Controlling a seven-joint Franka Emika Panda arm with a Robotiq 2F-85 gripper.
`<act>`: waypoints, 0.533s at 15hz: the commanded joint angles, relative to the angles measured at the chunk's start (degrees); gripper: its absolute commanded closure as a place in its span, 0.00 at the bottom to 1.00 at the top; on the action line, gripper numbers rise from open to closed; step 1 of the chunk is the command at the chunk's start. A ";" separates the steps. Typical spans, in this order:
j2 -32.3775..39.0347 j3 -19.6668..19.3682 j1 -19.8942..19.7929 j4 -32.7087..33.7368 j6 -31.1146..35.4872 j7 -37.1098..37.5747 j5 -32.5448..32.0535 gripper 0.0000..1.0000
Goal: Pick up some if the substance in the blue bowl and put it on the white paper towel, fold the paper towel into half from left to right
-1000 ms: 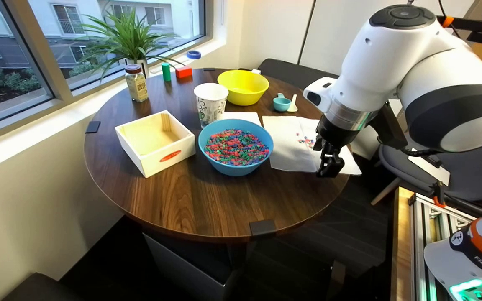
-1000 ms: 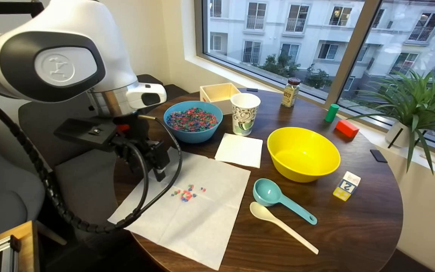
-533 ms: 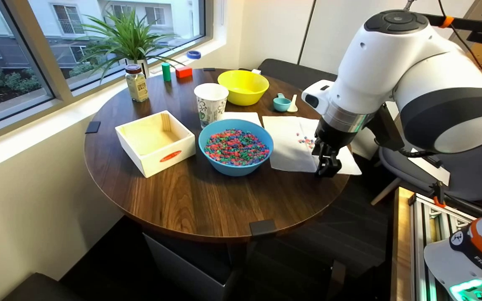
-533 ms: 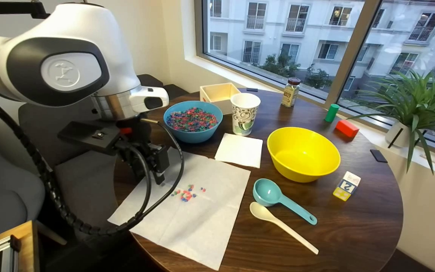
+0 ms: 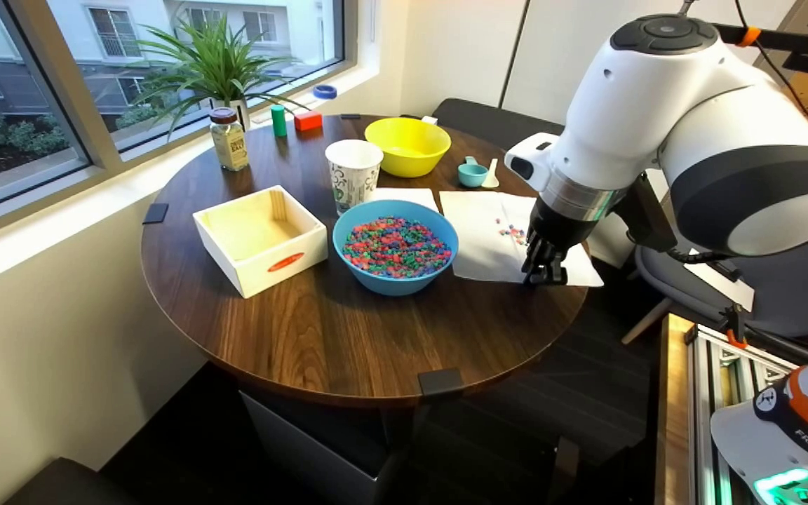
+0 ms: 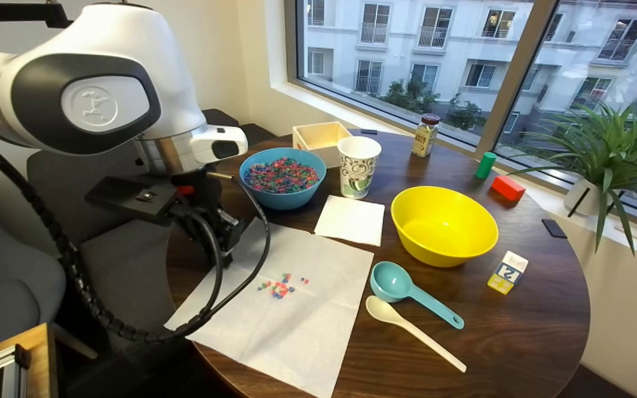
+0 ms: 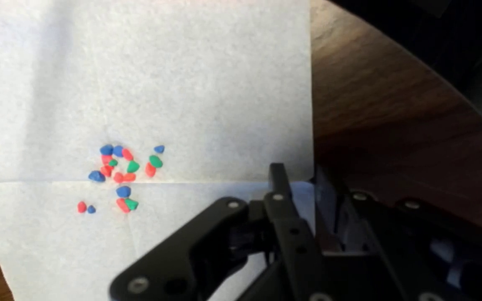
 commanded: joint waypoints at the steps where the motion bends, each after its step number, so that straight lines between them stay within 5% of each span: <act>1: 1.01 -0.46 -0.21 -0.47 1.61 -0.78 -0.24 0.86; 4: 1.20 -0.58 -0.21 -0.43 1.64 -0.91 -0.11 1.00; 8: 1.35 -0.66 -0.13 -0.24 1.48 -1.26 0.08 1.00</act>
